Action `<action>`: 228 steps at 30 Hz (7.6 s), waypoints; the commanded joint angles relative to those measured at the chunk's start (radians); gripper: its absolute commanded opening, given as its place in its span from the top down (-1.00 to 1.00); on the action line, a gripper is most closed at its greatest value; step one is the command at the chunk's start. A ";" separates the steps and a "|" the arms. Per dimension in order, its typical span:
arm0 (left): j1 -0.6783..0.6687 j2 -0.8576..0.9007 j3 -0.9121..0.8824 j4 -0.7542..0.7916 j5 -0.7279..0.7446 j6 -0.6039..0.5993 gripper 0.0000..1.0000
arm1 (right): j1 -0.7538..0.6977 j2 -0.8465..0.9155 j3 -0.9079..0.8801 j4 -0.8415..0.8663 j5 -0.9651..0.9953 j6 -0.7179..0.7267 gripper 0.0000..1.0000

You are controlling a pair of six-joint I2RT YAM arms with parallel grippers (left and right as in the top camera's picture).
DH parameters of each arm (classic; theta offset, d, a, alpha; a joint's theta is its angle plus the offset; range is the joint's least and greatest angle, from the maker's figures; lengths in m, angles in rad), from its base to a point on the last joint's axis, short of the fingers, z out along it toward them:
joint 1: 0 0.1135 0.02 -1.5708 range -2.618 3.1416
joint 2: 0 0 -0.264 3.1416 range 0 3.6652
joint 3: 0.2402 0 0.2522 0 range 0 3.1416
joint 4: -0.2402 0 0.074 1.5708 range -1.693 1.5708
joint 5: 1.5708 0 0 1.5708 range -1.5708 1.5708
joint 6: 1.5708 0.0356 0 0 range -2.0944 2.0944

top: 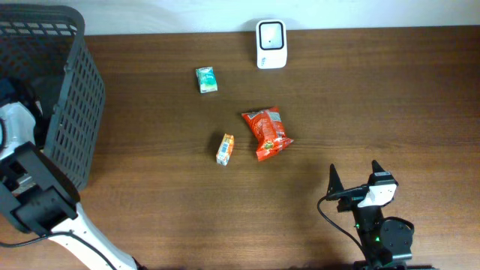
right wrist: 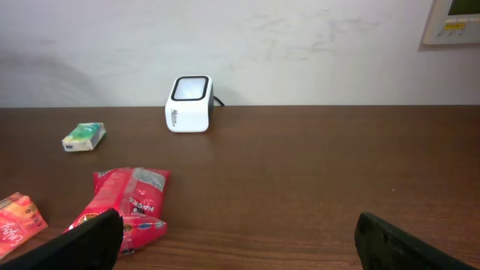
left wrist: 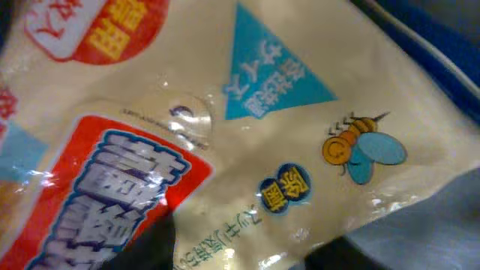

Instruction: Scan the item barcode

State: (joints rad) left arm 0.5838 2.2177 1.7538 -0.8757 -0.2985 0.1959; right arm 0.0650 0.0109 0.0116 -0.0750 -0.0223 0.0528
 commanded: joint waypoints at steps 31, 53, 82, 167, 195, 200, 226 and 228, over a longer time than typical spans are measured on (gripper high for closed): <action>0.012 -0.441 0.155 0.031 0.206 -0.143 1.00 | -0.006 -0.005 -0.006 -0.005 0.012 0.003 -0.97; -0.664 -0.701 0.154 0.269 0.520 -0.254 1.00 | -0.006 -0.005 -0.006 -0.005 0.012 0.003 -0.97; -1.252 0.006 0.154 0.674 0.547 -0.557 1.00 | -0.006 -0.005 -0.006 -0.005 0.012 0.003 -0.97; -0.815 -0.432 0.144 -0.476 0.076 -0.498 -0.98 | -0.007 0.076 0.467 0.045 -0.327 0.060 -0.97; -0.816 -0.389 0.140 -0.510 0.175 -0.497 -0.88 | 0.185 1.477 1.157 -0.602 -0.520 0.322 -0.89; -0.817 -0.349 0.127 -0.533 0.179 -0.497 -0.86 | 0.276 1.629 1.158 -0.582 -0.391 0.402 -0.88; -0.817 -0.299 0.087 -0.473 0.281 -0.489 -0.67 | 0.276 1.734 1.156 -0.466 -0.209 0.390 -0.40; -0.817 -0.299 0.074 -0.459 0.281 -0.490 -0.67 | 0.276 1.734 1.156 -0.468 -0.210 0.390 -0.39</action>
State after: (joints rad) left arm -0.2333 1.9041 1.8526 -1.3487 -0.0532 -0.2993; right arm 0.3401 1.7420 1.1557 -0.5430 -0.2256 0.4450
